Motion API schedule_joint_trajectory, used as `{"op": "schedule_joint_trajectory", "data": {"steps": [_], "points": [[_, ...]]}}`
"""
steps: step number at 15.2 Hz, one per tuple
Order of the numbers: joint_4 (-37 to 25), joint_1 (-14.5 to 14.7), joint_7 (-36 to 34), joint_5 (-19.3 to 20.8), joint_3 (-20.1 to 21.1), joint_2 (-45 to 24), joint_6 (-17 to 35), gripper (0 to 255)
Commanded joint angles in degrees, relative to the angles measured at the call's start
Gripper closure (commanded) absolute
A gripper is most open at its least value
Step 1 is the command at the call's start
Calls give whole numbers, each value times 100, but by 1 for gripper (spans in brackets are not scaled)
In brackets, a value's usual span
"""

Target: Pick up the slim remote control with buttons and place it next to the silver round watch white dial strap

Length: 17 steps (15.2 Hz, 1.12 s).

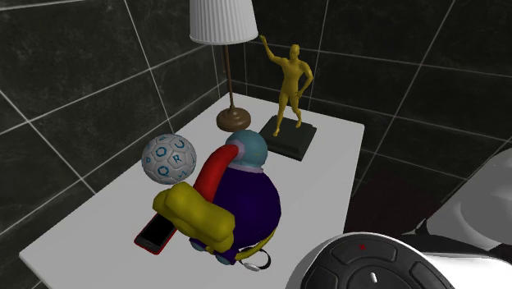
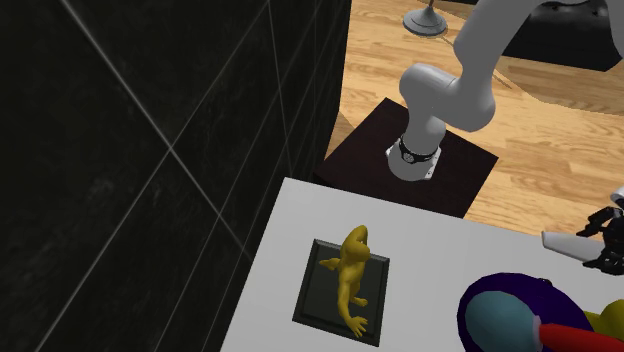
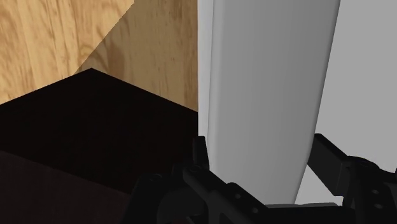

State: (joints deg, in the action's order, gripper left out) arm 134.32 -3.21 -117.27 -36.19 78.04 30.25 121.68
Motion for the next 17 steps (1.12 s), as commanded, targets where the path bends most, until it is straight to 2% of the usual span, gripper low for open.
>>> {"op": "schedule_joint_trajectory", "data": {"steps": [1,3,11,12,17], "points": [[50,-132,9,-29,191,-56,156,255],[111,-290,23,-69,417,-113,329,255],[111,-290,25,-71,417,-111,328,255],[111,-291,25,-71,418,-111,328,0],[111,-290,25,-72,417,-111,328,0]]}}
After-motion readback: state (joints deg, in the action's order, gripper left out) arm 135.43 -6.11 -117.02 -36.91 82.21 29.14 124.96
